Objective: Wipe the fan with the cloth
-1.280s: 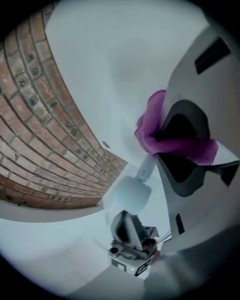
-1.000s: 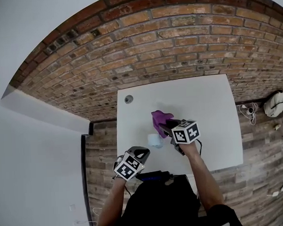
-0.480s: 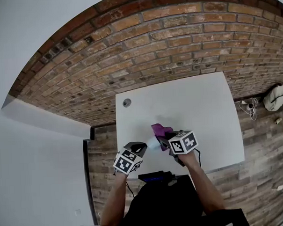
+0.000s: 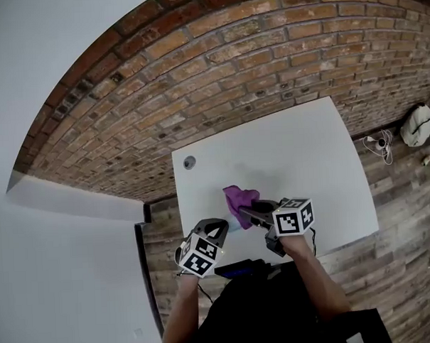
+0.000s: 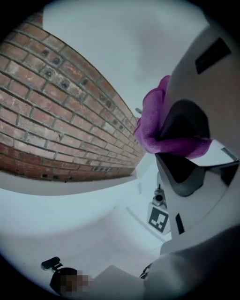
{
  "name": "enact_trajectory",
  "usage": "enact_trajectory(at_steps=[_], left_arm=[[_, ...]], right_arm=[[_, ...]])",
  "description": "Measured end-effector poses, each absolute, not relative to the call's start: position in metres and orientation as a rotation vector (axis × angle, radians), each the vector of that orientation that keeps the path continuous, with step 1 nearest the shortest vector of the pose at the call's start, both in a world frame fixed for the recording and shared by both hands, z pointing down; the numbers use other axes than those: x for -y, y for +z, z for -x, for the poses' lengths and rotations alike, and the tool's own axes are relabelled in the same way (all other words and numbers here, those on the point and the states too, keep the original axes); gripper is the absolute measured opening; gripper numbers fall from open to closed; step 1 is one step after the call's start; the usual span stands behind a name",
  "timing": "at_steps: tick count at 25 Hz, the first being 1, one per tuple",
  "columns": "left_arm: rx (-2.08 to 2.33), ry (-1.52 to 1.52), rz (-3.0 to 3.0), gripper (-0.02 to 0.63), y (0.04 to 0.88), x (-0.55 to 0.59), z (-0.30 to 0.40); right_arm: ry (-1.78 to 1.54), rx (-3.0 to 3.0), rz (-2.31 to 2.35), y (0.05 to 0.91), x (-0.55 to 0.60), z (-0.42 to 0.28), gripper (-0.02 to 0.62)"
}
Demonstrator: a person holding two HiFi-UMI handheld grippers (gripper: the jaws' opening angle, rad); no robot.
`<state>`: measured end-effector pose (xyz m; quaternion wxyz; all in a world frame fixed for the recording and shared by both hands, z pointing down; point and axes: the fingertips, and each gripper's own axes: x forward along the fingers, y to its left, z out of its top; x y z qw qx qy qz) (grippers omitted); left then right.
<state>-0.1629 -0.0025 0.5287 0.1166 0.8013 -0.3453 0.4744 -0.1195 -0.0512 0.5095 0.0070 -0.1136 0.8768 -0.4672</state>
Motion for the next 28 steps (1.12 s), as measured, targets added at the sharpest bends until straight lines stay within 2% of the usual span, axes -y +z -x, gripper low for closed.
enact_trajectory(at_steps=[4, 9, 14, 18, 22, 28], left_arm=[[1.003, 1.462, -2.315, 0.002, 0.535, -0.002, 0.164], [0.974, 1.516, -2.293, 0.002, 0.536, -0.001, 0.164], [0.964, 1.532, -2.285, 0.002, 0.537, -0.002, 0.162], [0.97, 1.534, -2.282, 0.002, 0.536, -0.001, 0.163], [0.981, 1.531, -2.283, 0.002, 0.537, -0.001, 0.164], [0.979, 1.549, -2.282, 0.002, 0.537, -0.002, 0.163]], right_arm=[[-1.491, -2.793, 0.386, 0.532, 0.042, 0.135, 0.063], [-1.682, -2.605, 0.495, 0.59, 0.035, 0.127, 0.063], [-1.775, -2.758, 0.698, 0.644, 0.025, 0.107, 0.063], [-1.692, -2.653, 0.688, 0.609, 0.038, 0.092, 0.063], [-1.519, -2.541, 0.409, 0.535, 0.045, 0.105, 0.063], [-1.582, -2.549, 0.392, 0.561, 0.03, 0.128, 0.063]])
